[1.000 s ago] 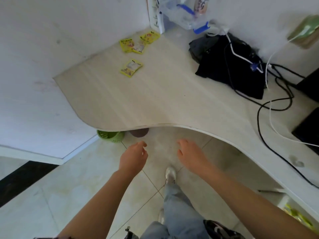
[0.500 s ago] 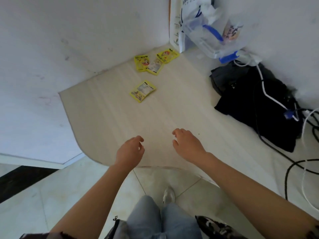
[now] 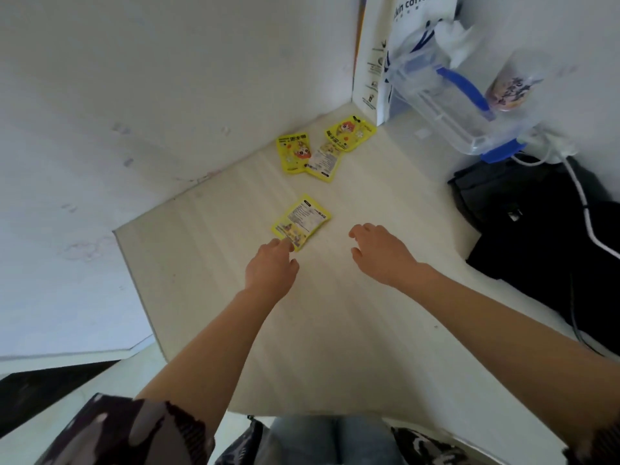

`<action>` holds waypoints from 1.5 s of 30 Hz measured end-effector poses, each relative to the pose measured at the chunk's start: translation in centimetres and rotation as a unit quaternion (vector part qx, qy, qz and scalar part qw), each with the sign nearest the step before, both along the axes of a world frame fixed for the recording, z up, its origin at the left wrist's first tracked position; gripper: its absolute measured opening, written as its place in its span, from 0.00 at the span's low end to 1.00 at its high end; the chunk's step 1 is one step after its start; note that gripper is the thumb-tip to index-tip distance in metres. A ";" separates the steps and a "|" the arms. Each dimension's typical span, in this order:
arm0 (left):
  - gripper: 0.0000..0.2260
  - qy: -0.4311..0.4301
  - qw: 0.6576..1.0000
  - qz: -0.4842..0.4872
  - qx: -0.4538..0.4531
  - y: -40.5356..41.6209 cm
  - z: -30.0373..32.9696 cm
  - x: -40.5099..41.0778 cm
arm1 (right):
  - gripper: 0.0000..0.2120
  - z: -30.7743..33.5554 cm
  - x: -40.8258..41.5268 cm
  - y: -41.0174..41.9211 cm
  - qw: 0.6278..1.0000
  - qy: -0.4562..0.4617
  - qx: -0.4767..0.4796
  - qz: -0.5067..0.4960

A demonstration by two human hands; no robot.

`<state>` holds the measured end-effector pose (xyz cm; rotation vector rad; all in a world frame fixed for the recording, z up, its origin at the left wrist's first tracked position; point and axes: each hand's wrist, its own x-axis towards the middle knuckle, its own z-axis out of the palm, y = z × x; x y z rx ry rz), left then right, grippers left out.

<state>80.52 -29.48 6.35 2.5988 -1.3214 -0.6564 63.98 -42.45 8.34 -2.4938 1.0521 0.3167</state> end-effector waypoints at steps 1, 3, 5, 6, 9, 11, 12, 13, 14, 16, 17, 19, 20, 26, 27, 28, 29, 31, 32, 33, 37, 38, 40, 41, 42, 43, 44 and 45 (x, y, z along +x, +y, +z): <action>0.14 -0.006 1.000 -0.009 0.004 -0.8 -0.2 0.6 | 0.18 -0.1 0.9 -0.8 1.000 0.002 0.003 0.001; 0.15 -0.019 1.000 -0.021 0.013 -2.5 -0.6 1.8 | 0.18 -0.3 2.4 -2.6 1.000 0.004 0.007 0.008; 0.16 -0.024 0.999 -0.019 0.015 -4.0 -1.0 2.7 | 0.19 -0.5 3.9 -4.3 1.000 0.003 0.006 0.019; 0.16 -0.022 1.000 -0.015 0.013 -4.7 -1.2 3.1 | 0.20 -0.6 4.6 -5.2 1.000 0.001 0.003 0.025; 0.20 -0.005 1.000 0.002 0.013 -6.7 -2.0 4.0 | 0.23 -1.4 6.7 -7.9 0.999 -0.005 0.001 0.034; 0.23 0.001 1.000 0.013 0.012 -7.9 -2.7 4.3 | 0.24 -2.1 8.0 -9.7 0.999 -0.003 -0.012 0.043; 0.25 0.006 1.000 0.018 0.016 -8.5 -3.0 4.4 | 0.24 -2.4 8.6 -10.7 0.999 0.001 -0.021 0.045; 0.28 0.011 0.999 0.023 0.023 -9.0 -3.2 4.4 | 0.24 -2.6 9.2 -11.6 0.998 0.006 -0.029 0.046; 0.30 0.014 0.999 0.024 0.030 -9.5 -3.5 4.4 | 0.24 -2.9 9.8 -12.4 0.998 0.010 -0.036 0.046; 0.35 0.014 0.999 0.016 0.043 -10.3 -3.8 4.4 | 0.24 -3.1 10.9 -13.9 0.998 0.014 -0.040 0.051; 0.37 0.011 0.999 0.011 0.045 -10.7 -3.9 4.4 | 0.25 -3.2 11.6 -14.7 0.997 0.015 -0.041 0.062; 0.38 -0.003 0.999 -0.001 0.041 -11.1 -4.0 4.6 | 0.28 -3.1 12.8 -16.2 0.993 0.015 -0.056 0.105; 0.38 -0.004 0.999 -0.007 0.041 -11.4 -4.1 4.9 | 0.30 -3.0 13.6 -17.0 0.988 0.014 -0.068 0.135; 0.38 0.037 0.998 -0.014 0.051 -12.3 -4.4 5.9 | 0.36 -4.2 16.5 -19.5 0.962 0.059 -0.095 0.249; 0.37 0.036 0.998 -0.016 0.056 -12.5 -4.4 6.1 | 0.34 -4.6 16.7 -19.5 0.959 0.060 -0.105 0.257; 0.37 0.033 0.997 -0.019 0.062 -12.6 -4.4 6.2 | 0.31 -4.9 16.7 -19.6 0.957 0.054 -0.116 0.262; 0.35 0.031 0.997 -0.022 0.069 -12.7 -4.3 6.3 | 0.28 -5.1 16.7 -19.6 0.956 0.045 -0.127 0.261; 0.33 0.039 0.996 -0.027 0.080 -13.0 -4.1 6.4 | 0.25 -5.2 16.3 -19.5 0.957 0.035 -0.137 0.254; 0.31 0.051 0.995 -0.023 0.083 -13.1 -4.0 6.4 | 0.25 -5.2 16.0 -19.4 0.957 0.037 -0.133 0.255; 0.30 0.065 0.994 -0.018 0.085 -13.2 -3.8 6.3 | 0.25 -5.2 15.6 -19.4 0.956 0.041 -0.125 0.261; 0.22 0.070 0.991 -0.027 0.109 -13.7 -3.4 6.1 | 0.25 -5.4 13.5 -19.1 0.953 0.034 -0.075 0.293; 0.20 0.066 0.990 -0.037 0.117 -13.8 -3.3 6.1 | 0.24 -5.3 13.1 -19.1 0.956 0.024 -0.055 0.288; 0.17 0.056 0.989 -0.057 0.122 -14.2 -3.3 6.4 | 0.20 -5.4 12.1 -19.4 0.969 -0.018 -0.002 0.245; 0.16 0.048 0.990 -0.063 0.118 -14.5 -3.2 6.7 | 0.17 -5.5 11.7 -19.8 0.977 -0.046 0.027 0.208; 0.14 0.037 0.991 -0.064 0.108 -14.9 -3.1 7.1 | 0.15 -5.4 11.3 -20.3 0.982 -0.080 0.057 0.162; 0.13 0.030 0.993 -0.055 0.096 -15.3 -3.0 7.6 | 0.15 -5.3 10.9 -20.9 0.984 -0.116 0.087 0.106; 0.11 0.031 0.995 -0.037 0.082 -15.9 -2.8 8.1 | 0.15 -4.9 10.6 -21.4 0.982 -0.146 0.107 0.046; 0.11 0.040 0.997 -0.013 0.066 -16.5 -2.7 8.6 | 0.16 -4.6 10.4 -21.9 0.978 -0.172 0.116 -0.009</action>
